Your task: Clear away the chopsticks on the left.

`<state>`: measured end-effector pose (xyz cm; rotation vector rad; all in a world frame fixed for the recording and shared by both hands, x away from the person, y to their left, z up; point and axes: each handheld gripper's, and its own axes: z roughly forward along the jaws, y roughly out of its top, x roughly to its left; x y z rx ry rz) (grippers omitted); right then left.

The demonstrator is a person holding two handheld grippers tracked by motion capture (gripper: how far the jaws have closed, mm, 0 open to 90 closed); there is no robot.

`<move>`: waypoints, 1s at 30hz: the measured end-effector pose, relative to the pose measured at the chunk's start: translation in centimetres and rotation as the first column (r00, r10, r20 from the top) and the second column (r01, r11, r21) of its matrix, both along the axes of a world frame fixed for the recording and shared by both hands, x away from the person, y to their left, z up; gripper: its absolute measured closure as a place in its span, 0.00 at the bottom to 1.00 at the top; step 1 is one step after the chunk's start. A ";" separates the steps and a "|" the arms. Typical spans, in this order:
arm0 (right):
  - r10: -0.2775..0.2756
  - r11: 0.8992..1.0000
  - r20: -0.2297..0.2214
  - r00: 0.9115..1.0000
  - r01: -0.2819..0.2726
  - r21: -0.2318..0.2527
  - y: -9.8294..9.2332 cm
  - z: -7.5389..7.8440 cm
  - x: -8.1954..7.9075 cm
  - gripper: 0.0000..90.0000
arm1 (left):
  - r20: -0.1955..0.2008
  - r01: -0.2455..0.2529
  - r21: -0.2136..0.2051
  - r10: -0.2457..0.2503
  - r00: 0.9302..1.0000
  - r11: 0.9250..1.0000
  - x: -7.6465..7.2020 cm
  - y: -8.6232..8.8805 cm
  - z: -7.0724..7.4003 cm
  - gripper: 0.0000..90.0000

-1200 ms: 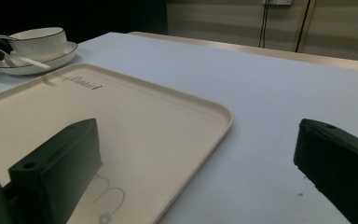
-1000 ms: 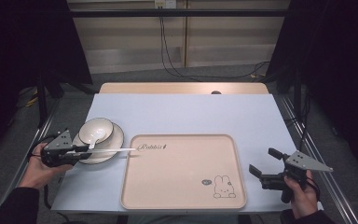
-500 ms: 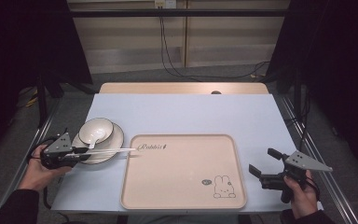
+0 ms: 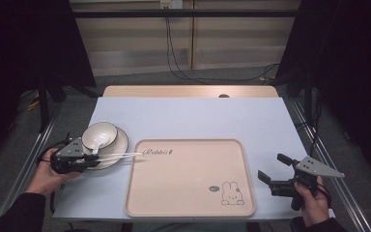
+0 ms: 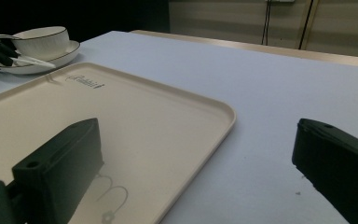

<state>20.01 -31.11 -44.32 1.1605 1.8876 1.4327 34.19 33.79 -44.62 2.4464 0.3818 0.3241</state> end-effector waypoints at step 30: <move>-0.002 1.000 -0.006 1.000 0.002 0.001 0.0 0.0 0.1 0.01 | -0.132 -0.103 -0.141 0.084 0.988 0.985 -1.9 -0.5 2.2 0.94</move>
